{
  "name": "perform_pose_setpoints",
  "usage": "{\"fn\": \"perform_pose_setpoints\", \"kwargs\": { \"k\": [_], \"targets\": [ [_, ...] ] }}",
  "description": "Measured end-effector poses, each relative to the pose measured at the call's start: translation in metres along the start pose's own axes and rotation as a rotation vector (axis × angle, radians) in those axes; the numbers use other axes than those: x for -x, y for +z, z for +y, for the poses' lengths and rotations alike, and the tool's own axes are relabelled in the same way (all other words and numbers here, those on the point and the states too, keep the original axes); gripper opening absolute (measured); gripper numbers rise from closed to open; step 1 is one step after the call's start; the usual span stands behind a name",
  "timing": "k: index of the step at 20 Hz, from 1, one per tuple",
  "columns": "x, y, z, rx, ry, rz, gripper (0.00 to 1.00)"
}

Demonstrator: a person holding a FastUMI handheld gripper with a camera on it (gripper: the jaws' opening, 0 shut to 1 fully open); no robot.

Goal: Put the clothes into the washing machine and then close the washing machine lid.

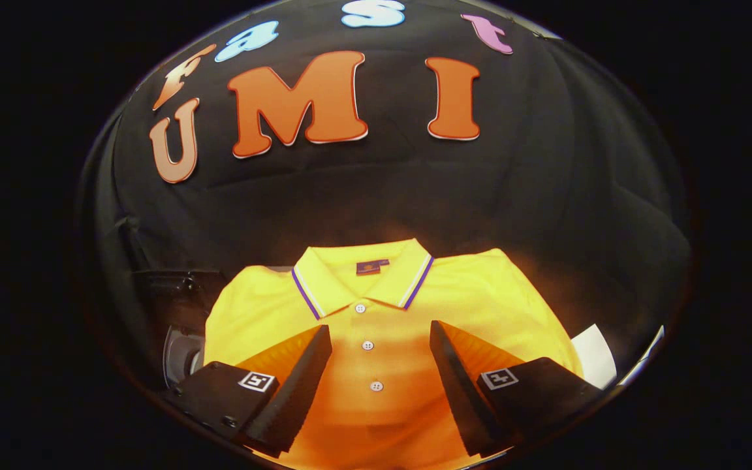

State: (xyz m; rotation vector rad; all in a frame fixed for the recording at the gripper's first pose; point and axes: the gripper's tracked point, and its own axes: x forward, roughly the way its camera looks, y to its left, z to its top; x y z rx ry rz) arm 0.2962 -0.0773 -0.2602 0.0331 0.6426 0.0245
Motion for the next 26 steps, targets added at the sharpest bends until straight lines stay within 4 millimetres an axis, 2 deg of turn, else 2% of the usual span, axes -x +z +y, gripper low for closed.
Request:
{"fn": "perform_pose_setpoints", "kwargs": {
  "k": [2, 3, 4, 8, 13, 16, 20, 22, 24, 26],
  "targets": [
    [-0.005, -0.015, 0.001, -0.012, -0.002, 0.069, 0.99],
    [-0.002, -0.01, 0.001, -0.009, 0.0, 0.051, 0.99],
    [-0.007, -0.013, 0.001, -0.011, -0.01, 0.08, 0.99],
    [-0.005, -0.013, 0.005, 0.006, -0.016, 0.135, 1.0],
    [-0.006, -0.015, 0.008, 0.014, -0.005, 0.151, 0.92],
    [-0.003, -0.017, 0.015, 0.019, 0.022, 0.177, 0.76],
    [-0.004, -0.016, 0.015, -0.003, 0.005, 0.215, 0.46],
    [-0.004, -0.016, 0.018, -0.004, 0.01, 0.251, 0.46],
    [-0.006, -0.015, 0.018, -0.012, -0.014, 0.258, 0.18],
    [-0.005, -0.013, 0.017, -0.038, -0.008, 0.254, 0.18]
  ]
}}
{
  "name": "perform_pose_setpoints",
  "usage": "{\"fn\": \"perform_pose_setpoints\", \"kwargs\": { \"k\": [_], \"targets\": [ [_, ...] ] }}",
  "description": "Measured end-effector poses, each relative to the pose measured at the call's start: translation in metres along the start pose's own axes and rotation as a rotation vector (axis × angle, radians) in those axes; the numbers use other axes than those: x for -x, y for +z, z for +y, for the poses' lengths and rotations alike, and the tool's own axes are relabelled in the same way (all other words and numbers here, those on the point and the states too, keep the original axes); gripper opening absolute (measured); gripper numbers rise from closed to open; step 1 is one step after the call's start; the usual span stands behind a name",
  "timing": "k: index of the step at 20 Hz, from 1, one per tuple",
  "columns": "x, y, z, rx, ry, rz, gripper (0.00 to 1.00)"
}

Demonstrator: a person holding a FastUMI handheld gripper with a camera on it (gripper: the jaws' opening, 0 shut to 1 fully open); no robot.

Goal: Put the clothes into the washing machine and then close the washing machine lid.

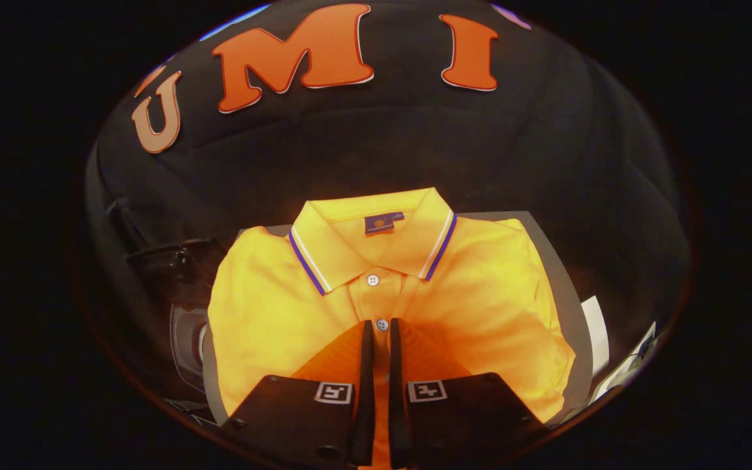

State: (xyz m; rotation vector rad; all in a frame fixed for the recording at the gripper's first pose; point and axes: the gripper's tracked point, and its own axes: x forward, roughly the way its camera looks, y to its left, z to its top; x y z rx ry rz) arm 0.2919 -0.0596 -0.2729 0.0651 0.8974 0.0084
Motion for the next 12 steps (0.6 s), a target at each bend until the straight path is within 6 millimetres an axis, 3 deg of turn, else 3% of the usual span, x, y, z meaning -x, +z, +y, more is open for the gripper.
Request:
{"fn": "perform_pose_setpoints", "kwargs": {
  "k": [2, 4, 7, 12],
  "targets": [
    [0.002, 0.003, -0.001, -0.043, 0.036, -0.051, 0.17],
    [0.003, 0.007, -0.001, -0.086, 0.067, -0.104, 0.09],
    [0.005, 0.012, 0.002, -0.113, 0.115, -0.159, 0.09],
    [0.036, 0.034, 0.005, -0.2, 0.24, -0.302, 0.09]
  ]
}}
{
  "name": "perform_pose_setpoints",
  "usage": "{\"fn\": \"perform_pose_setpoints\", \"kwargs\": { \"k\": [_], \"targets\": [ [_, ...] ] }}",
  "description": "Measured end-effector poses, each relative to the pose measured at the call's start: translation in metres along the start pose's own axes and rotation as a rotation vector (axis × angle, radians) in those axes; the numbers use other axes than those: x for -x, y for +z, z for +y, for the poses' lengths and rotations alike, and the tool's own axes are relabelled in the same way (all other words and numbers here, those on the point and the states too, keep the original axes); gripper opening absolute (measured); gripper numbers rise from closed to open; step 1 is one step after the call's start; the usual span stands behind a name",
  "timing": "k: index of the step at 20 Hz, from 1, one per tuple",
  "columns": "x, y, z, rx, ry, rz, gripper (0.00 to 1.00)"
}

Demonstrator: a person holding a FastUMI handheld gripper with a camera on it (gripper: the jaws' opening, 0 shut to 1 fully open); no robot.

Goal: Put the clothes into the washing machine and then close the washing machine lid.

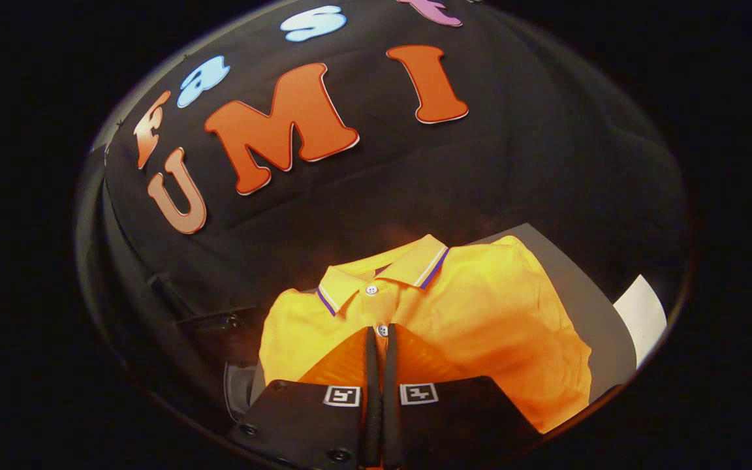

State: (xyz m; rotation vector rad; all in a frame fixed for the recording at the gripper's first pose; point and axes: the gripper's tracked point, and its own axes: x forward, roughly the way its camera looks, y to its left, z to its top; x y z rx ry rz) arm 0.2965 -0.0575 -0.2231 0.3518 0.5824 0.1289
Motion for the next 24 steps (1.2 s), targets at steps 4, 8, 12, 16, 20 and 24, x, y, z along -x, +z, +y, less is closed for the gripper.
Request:
{"fn": "perform_pose_setpoints", "kwargs": {
  "k": [4, 8, 12, 16, 20, 24],
  "targets": [
    [0.02, 0.019, 0.015, -0.019, 0.069, -0.079, 0.09],
    [0.053, 0.035, 0.037, -0.007, 0.093, -0.149, 0.09],
    [0.095, 0.04, 0.082, 0.018, 0.117, -0.205, 0.09],
    [0.134, 0.029, 0.144, 0.064, 0.143, -0.238, 0.08],
    [0.156, 0.004, 0.22, 0.068, 0.212, -0.233, 0.08],
    [0.142, -0.036, 0.292, 0.09, 0.289, -0.168, 0.08]
  ]
}}
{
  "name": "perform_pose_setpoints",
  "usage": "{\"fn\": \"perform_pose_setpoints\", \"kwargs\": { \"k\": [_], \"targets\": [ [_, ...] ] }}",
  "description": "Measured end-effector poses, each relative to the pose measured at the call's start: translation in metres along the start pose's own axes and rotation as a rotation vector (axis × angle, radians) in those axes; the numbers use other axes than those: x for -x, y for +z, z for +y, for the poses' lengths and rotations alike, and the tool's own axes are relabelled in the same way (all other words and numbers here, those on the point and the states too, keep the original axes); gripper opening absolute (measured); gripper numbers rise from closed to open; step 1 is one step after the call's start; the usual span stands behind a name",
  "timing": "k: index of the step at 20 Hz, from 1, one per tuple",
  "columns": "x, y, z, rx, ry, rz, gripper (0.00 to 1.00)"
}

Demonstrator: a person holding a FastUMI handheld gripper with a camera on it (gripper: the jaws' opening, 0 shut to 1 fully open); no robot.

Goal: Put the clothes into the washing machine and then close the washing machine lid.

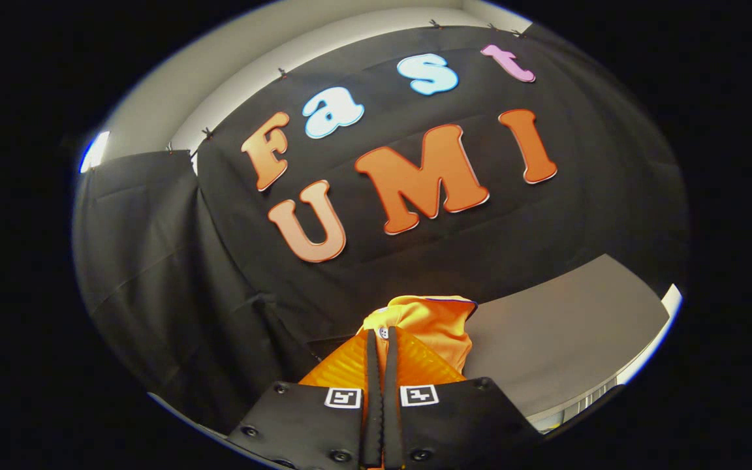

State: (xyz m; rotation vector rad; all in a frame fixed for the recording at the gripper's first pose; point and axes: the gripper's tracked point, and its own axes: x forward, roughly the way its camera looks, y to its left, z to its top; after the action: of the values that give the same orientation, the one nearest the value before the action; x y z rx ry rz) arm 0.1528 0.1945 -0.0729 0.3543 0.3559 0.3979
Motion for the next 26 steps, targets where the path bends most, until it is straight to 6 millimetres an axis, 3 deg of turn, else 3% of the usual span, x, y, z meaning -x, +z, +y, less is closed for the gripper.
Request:
{"fn": "perform_pose_setpoints", "kwargs": {
  "k": [5, 9, 13, 16, 19, 22, 26],
  "targets": [
    [-0.062, -0.062, 0.061, 0.012, 0.08, 0.11, 0.08],
    [-0.117, -0.127, 0.074, 0.011, 0.094, 0.214, 0.08],
    [-0.166, -0.19, 0.061, -0.019, 0.048, 0.315, 0.09],
    [-0.203, -0.233, 0.038, -0.047, -0.007, 0.375, 0.09],
    [-0.231, -0.262, 0.02, -0.1, -0.07, 0.409, 0.09],
    [-0.251, -0.288, 0.005, -0.148, -0.124, 0.417, 0.09],
    [-0.253, -0.329, -0.02, -0.127, -0.198, 0.456, 0.08]
  ]
}}
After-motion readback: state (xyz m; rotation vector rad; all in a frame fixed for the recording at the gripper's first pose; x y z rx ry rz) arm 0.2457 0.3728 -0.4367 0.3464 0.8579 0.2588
